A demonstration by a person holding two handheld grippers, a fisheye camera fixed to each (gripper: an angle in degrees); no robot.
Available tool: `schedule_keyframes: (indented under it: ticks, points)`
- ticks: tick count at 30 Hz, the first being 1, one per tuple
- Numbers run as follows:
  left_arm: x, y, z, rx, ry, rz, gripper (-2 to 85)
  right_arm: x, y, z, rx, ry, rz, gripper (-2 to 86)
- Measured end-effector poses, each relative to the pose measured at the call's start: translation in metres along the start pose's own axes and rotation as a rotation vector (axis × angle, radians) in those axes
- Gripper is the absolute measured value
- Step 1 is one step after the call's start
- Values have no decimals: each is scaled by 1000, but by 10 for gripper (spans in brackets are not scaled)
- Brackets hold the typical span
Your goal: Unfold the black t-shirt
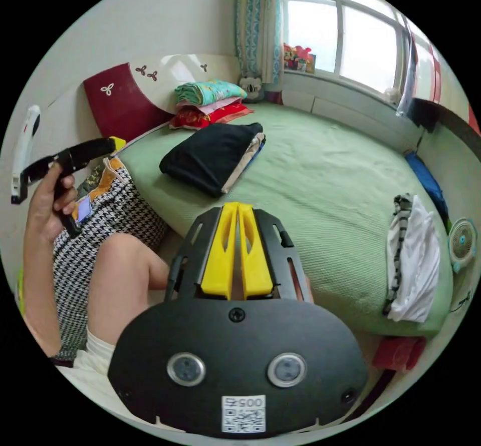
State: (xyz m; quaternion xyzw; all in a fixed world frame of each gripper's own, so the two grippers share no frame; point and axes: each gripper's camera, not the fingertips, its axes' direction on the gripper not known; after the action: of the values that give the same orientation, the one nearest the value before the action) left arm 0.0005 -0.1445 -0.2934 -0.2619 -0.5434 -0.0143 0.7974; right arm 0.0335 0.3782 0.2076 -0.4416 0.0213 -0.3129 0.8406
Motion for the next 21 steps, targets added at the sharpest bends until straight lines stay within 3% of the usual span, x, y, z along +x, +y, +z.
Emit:
schedule_keyframes:
  ticks: [5,11,15,17,19,21]
  points:
    - [-67,-29,66,-86,75,-53,61,-58,-11,71,-28,-61,24,-7]
    - [-146,-102,113,-82,-73,-89,59,-132,-74,170,-132,-46,-21,60]
    - [-214,-89,140,-153,104,-256,56,-164,-129,231,-120,-162,-47,81]
    - [-238,-92,130,-86,167,-297,63,-176,-150,254,-80,-198,-64,101]
    - [-255,-99,119,1,87,-282,78,-196,-182,291,-85,-199,-95,123]
    - [-281,-107,124,-90,44,-317,86,-212,-205,321,-108,-162,-130,130]
